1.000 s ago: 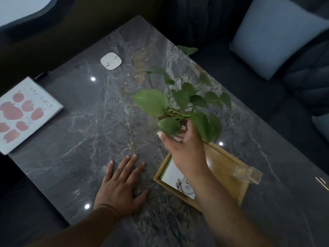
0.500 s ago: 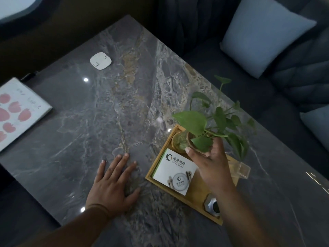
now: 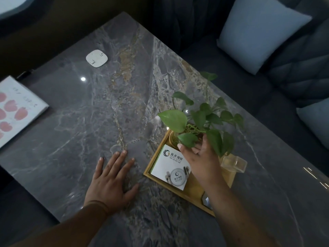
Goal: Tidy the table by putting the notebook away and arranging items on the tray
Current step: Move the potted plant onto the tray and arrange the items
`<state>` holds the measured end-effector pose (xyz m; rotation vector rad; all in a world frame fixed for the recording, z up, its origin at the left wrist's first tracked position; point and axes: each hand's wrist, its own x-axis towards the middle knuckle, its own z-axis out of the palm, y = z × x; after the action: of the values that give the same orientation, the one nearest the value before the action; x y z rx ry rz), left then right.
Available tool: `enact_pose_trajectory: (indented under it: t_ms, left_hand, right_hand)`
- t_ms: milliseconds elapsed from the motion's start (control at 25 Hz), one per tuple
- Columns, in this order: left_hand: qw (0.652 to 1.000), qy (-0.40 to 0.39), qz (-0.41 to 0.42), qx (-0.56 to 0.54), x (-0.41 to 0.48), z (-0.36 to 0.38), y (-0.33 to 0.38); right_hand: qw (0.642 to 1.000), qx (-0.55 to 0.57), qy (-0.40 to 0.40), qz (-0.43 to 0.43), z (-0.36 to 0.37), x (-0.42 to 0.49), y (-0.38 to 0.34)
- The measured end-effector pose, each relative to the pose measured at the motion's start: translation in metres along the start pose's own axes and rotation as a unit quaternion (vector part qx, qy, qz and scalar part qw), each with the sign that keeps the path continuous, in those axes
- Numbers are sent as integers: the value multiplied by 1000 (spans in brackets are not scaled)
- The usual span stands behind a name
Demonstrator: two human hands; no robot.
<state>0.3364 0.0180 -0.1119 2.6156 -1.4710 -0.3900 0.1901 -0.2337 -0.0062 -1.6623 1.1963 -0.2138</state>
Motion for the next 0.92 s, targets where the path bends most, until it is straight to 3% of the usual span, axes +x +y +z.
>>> enact_pose_trajectory:
  t_ms: [360, 560, 920]
  left_hand:
    - [1000, -18, -4, 19, -1, -2, 1]
    - [1000, -13, -2, 25, 0, -2, 1]
    - [1000, -13, 3, 16, 0, -1, 2]
  right_hand:
    - [980, -188, 26, -61, -22, -52, 14]
    - [935, -339, 10, -104, -30, -81, 30]
    - [906, -417, 56, -40, -35, -120, 58]
